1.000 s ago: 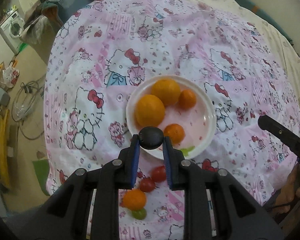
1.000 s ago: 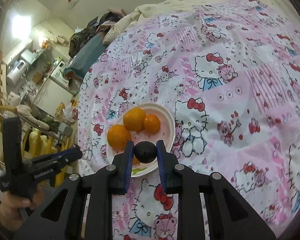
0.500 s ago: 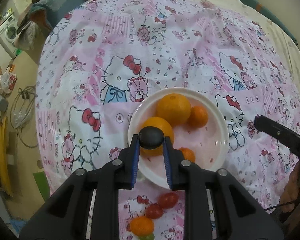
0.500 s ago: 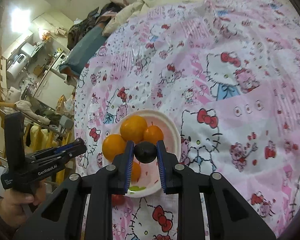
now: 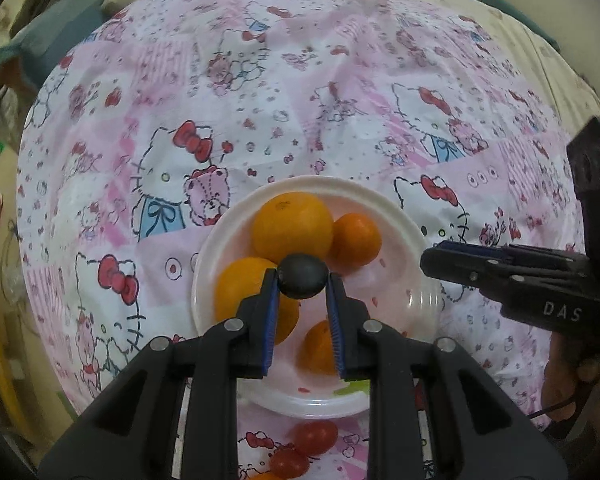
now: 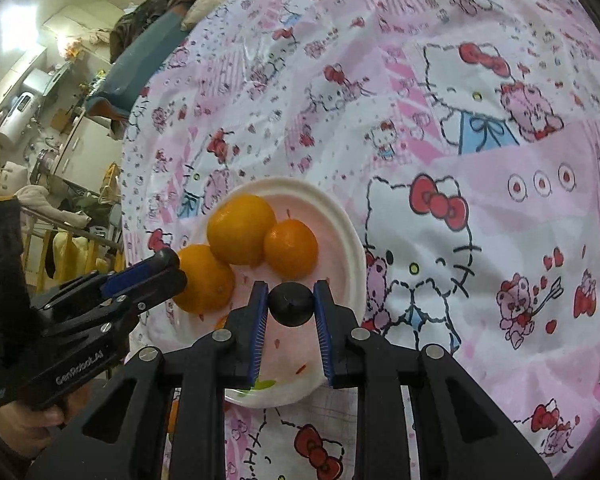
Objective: Organize fruits
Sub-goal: 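Carry both plums over the plate, lower them and open both tools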
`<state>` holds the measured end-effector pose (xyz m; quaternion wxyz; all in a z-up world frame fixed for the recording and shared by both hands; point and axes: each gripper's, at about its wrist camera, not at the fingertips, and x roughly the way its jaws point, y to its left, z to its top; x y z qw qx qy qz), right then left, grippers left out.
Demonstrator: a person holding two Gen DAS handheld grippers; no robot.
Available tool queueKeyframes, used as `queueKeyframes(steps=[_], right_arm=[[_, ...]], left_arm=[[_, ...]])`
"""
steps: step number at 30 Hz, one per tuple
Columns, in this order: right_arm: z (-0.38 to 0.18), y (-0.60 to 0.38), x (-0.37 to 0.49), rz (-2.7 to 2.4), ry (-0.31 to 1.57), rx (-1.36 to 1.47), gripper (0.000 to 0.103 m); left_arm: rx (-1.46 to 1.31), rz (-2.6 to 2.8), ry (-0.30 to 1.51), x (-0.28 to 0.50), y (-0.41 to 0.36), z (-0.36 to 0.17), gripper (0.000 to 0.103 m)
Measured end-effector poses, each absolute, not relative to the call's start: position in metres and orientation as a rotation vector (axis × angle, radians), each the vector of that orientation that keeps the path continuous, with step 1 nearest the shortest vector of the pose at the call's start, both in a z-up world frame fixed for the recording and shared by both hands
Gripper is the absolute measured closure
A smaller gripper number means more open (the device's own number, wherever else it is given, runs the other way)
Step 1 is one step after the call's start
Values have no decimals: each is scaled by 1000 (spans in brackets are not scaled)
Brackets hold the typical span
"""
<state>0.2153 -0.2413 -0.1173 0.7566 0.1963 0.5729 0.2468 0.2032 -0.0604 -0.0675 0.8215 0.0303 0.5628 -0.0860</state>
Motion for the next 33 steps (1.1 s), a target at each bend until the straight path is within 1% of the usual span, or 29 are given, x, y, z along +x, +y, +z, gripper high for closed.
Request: queueKeyframes(steps=[7, 19, 23, 25, 27, 28, 29, 30, 32, 33], right_arm=[[-122, -244, 215, 531, 1263, 445, 76], [-113, -248, 215, 518, 1233, 450, 75], [-113, -250, 216, 507, 1228, 454, 62], [-110, -253, 216, 503, 1219, 454, 59], [-108, -253, 216, 500, 1210, 458, 53], [-108, -254, 216, 497, 1207, 459, 48], [-107, -255, 216, 494, 1203, 461, 44], [-107, -255, 216, 493, 1202, 461, 42], [-106, -255, 217, 491, 1201, 463, 39], [-106, -256, 217, 492, 1200, 466, 38]], left_arm=[[56, -188, 1199, 207, -63, -71, 82], [65, -186, 1184, 205, -64, -70, 82], [57, -194, 1173, 204, -63, -68, 82], [60, -196, 1167, 203, -64, -67, 82], [59, -194, 1168, 204, -64, -67, 82], [55, -193, 1173, 204, -63, -67, 82], [48, -192, 1176, 204, -62, -67, 80], [40, -193, 1177, 204, -61, -67, 76], [33, -189, 1168, 204, -60, -66, 55], [29, -191, 1160, 203, -59, -64, 51]])
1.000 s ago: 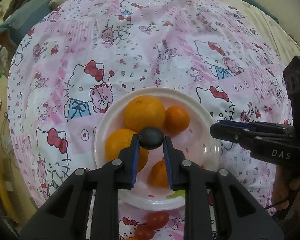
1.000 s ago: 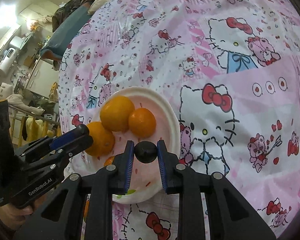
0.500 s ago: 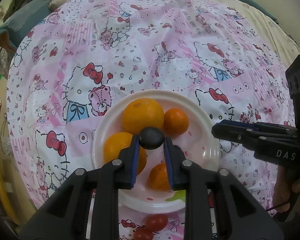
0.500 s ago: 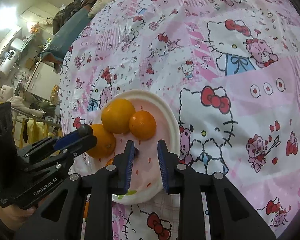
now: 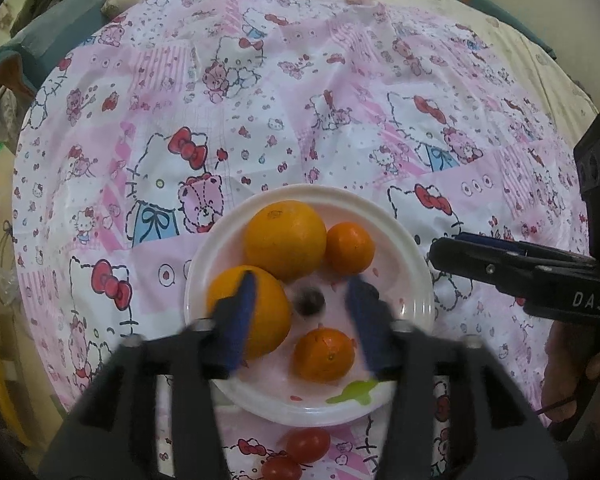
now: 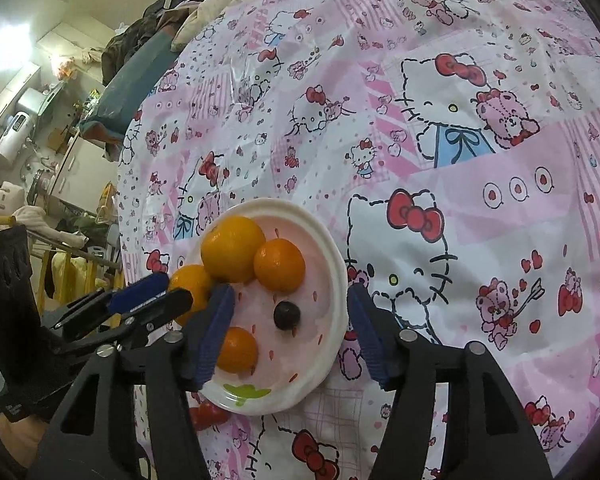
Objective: Organize fruits
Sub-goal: 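Carry both plums over the plate, lower them and open both tools, then reach the left tool to a red tomato beside the plate and grasp it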
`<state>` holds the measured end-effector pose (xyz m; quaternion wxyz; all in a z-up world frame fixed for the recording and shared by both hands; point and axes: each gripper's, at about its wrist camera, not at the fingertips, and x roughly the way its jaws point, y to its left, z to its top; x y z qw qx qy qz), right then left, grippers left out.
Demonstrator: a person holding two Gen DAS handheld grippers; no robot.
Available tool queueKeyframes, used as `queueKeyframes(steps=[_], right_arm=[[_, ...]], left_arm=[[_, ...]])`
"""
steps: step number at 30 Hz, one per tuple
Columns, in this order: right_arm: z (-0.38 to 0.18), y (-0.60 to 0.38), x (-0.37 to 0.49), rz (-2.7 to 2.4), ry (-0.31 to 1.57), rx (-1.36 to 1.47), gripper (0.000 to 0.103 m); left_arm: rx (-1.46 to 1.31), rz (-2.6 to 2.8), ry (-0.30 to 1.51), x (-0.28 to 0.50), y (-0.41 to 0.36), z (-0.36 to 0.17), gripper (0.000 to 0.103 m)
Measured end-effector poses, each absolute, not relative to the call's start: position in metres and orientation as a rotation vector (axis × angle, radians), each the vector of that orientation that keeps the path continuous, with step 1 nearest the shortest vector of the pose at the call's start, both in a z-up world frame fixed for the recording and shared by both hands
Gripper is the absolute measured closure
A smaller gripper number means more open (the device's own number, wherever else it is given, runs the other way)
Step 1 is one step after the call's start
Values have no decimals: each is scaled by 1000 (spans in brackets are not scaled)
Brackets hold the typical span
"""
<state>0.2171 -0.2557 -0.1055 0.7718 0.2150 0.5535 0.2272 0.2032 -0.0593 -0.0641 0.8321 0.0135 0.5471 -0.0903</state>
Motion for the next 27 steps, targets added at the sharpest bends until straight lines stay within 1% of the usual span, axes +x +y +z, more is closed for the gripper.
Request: queueKeyframes(steps=[2, 4, 12, 17, 24, 25, 27], right_arm=[[-104, -256, 217, 493, 1197, 467, 36], [-102, -255, 217, 496, 1192, 461, 35], [-92, -257, 212, 482, 1164, 447, 35], [-80, -262, 198, 470, 1134, 441, 33], [-65, -261, 174, 478, 1107, 402, 33], [-62, -261, 169, 481, 1104, 397, 33], [-59, -261, 163, 483, 1097, 388, 33]], left_arm=[[20, -190, 1147, 202, -58, -61, 39], [19, -188, 1144, 202, -57, -60, 34], [5, -124, 1158, 196, -45, -65, 34], [5, -101, 1109, 181, -40, -52, 34], [7, -86, 1065, 158, -28, -30, 33], [-2, -84, 1065, 153, -25, -29, 32], [-16, -86, 1063, 145, -20, -25, 26]])
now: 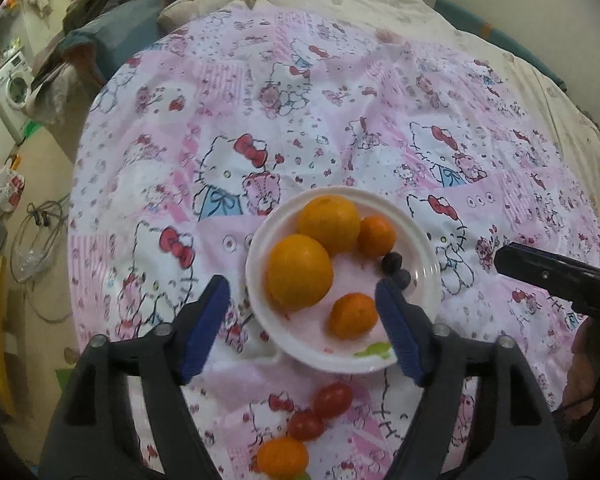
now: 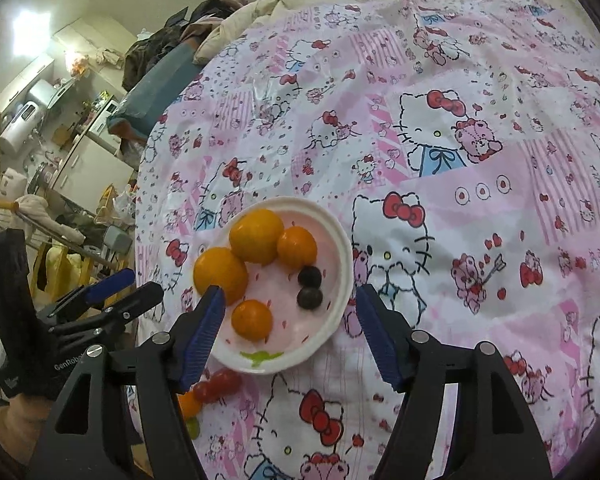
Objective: Organize fruits
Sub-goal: 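Reach the left tool to a red tomato beside the plate and grasp it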
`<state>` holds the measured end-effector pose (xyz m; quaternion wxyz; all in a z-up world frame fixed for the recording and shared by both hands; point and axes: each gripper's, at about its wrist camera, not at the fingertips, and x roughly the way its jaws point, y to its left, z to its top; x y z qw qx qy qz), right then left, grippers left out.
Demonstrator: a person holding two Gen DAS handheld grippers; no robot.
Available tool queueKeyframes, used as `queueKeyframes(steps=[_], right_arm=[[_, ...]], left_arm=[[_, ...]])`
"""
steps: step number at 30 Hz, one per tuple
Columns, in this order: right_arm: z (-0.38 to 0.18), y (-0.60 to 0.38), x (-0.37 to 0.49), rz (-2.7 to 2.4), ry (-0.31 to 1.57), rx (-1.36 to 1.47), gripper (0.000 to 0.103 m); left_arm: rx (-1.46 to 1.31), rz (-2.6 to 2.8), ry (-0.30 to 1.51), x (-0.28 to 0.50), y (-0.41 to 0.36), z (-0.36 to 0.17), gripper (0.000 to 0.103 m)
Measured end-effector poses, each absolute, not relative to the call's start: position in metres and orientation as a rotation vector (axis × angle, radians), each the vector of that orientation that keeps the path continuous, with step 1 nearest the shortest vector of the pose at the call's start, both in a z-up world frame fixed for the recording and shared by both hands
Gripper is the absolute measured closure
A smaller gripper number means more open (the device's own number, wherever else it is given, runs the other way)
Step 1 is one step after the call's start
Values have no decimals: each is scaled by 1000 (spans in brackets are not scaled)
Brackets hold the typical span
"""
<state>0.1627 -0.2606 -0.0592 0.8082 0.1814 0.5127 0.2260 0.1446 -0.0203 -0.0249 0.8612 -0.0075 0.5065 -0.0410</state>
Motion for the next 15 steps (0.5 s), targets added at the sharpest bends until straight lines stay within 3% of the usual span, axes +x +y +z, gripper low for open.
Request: queueKeyframes(steps=[2, 15], right_arm=[[-57, -260, 155, 490, 1092, 390, 33], [-59, -268, 115, 468, 1101, 430, 33]], left_arm=[[-16, -89, 1053, 137, -17, -21, 22], [-150, -20, 1119, 97, 20, -29, 22]])
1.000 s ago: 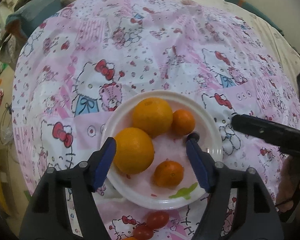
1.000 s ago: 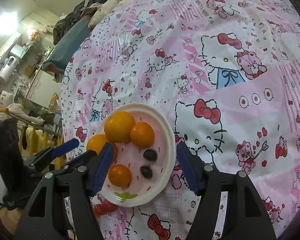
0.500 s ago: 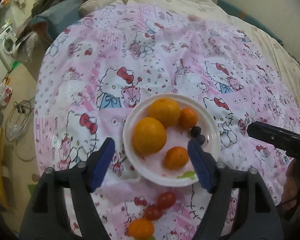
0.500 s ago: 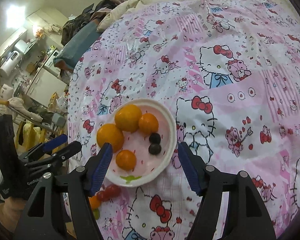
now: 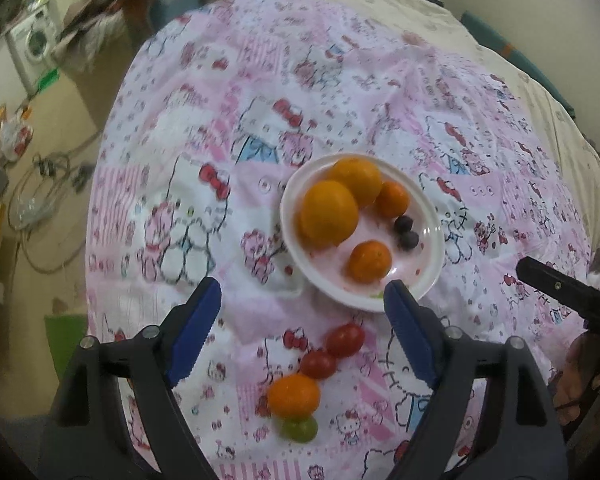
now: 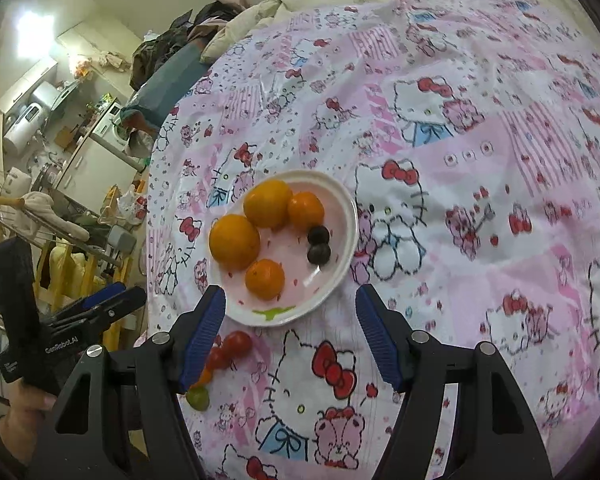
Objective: Organize fruits
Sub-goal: 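Reach the left tool to a red tomato beside the plate and grasp it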
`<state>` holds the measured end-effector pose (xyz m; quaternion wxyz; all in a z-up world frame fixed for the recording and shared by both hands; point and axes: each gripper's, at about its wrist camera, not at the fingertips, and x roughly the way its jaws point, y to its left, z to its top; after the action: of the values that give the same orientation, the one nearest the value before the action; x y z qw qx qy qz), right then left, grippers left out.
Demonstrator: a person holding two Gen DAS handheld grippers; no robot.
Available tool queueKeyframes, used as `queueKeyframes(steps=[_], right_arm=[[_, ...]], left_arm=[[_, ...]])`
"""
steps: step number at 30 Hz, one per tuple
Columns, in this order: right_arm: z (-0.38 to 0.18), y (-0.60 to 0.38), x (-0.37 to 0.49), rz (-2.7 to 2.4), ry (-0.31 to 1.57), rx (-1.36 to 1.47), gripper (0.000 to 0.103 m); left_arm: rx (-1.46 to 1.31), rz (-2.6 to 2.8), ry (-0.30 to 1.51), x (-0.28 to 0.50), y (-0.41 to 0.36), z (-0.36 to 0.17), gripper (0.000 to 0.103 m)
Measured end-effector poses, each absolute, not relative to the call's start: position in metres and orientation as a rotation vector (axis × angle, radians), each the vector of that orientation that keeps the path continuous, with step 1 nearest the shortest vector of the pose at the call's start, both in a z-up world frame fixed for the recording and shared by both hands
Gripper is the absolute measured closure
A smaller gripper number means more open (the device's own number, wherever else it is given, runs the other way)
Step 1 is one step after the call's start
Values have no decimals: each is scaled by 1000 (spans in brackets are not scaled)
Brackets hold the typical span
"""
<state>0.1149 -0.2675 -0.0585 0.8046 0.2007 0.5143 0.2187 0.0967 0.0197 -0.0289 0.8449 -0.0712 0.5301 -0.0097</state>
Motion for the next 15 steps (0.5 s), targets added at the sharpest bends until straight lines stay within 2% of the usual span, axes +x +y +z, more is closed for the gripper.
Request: queueKeyframes(steps=[10, 15], right_arm=[[-78, -268, 118, 427, 1161, 470, 32], [-82, -260, 120, 434, 1181, 460, 32]], left_arm=[[-160, -20, 1360, 90, 19, -86, 22], [-14, -78, 1441, 89, -6, -108, 25]])
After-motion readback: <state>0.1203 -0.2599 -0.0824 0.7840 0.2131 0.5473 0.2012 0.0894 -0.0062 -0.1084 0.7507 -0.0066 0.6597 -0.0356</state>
